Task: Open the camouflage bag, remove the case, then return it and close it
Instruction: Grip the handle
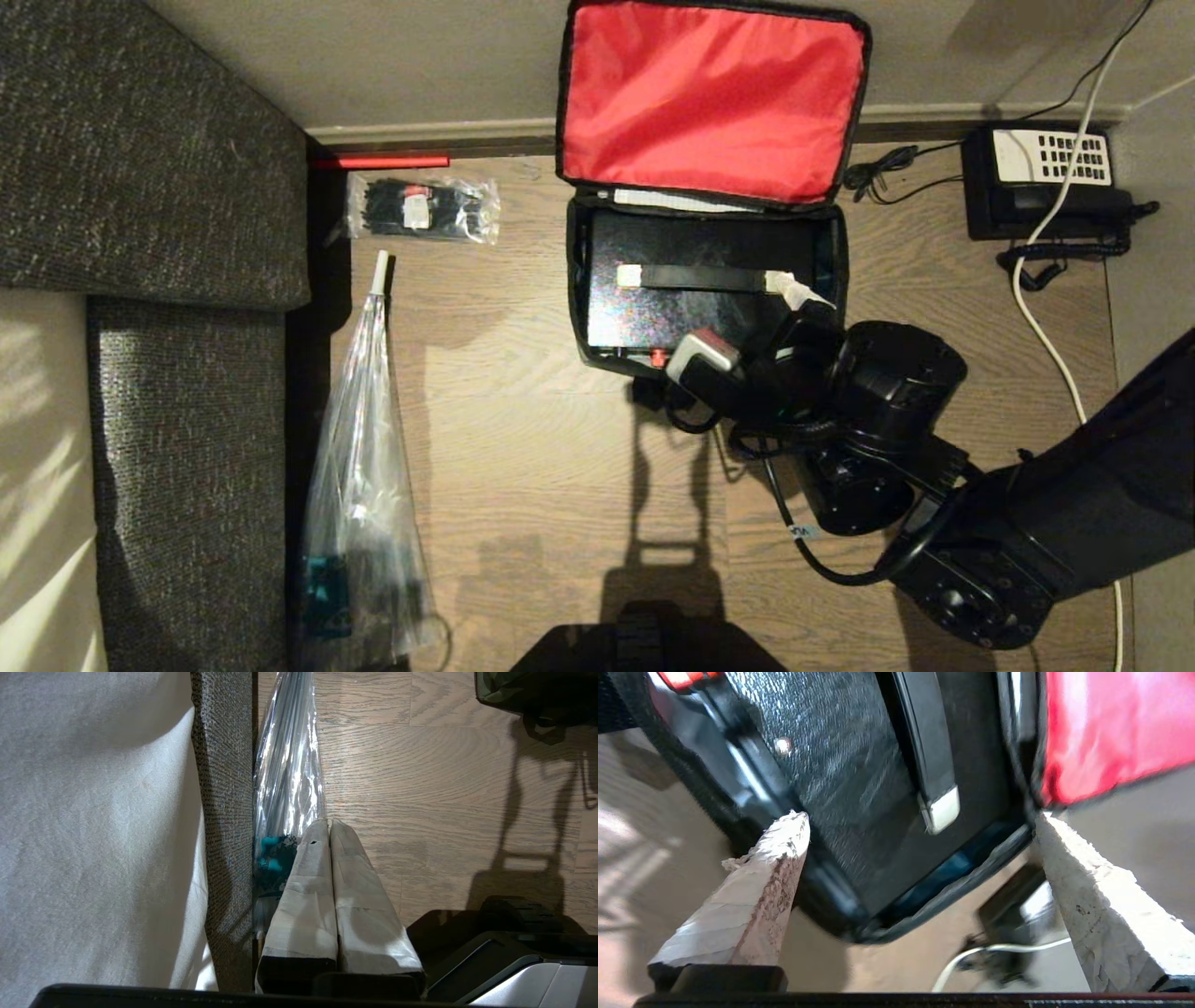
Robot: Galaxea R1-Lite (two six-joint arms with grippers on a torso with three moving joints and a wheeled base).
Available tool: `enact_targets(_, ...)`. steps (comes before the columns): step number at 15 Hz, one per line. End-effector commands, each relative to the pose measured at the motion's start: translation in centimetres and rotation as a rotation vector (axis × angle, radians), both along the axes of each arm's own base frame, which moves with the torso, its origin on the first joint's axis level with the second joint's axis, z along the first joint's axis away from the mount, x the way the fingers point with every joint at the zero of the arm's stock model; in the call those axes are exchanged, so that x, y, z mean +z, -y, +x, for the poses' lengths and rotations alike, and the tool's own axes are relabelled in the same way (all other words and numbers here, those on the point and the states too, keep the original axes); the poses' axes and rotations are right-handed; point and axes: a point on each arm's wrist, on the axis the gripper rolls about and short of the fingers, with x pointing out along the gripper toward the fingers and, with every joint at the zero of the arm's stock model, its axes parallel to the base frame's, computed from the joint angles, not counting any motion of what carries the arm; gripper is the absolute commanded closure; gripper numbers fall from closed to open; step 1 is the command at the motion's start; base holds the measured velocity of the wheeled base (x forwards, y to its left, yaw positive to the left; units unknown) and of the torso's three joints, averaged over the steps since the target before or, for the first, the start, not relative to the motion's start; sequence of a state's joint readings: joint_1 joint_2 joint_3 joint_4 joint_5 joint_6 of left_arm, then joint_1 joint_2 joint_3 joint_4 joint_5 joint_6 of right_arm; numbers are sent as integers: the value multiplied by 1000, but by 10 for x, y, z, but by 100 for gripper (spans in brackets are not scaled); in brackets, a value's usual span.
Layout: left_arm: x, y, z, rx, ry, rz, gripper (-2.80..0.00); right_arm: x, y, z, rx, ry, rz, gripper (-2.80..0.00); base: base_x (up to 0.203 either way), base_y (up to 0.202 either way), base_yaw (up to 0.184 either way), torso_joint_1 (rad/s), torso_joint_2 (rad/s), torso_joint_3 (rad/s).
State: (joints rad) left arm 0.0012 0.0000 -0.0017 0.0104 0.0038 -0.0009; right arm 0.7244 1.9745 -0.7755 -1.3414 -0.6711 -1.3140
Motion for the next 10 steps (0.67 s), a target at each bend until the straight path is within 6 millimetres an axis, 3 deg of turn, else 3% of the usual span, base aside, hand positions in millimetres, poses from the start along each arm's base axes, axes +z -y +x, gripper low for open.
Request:
enact_targets(1,0,0,0,1,0,-1,0,-3,-4,13,-33,22,-29,-280,0,0,0,0,0,0)
enact_targets(4,0,0,0,1,0,-1,0,-14,-10,27,-72,51,-12,-280,0,0,0,0,0,0)
enact_targets(10,0,0,0,1,0,-1,0,-3,-5,70,-156,161,25,-280,0,0,0,0,0,0)
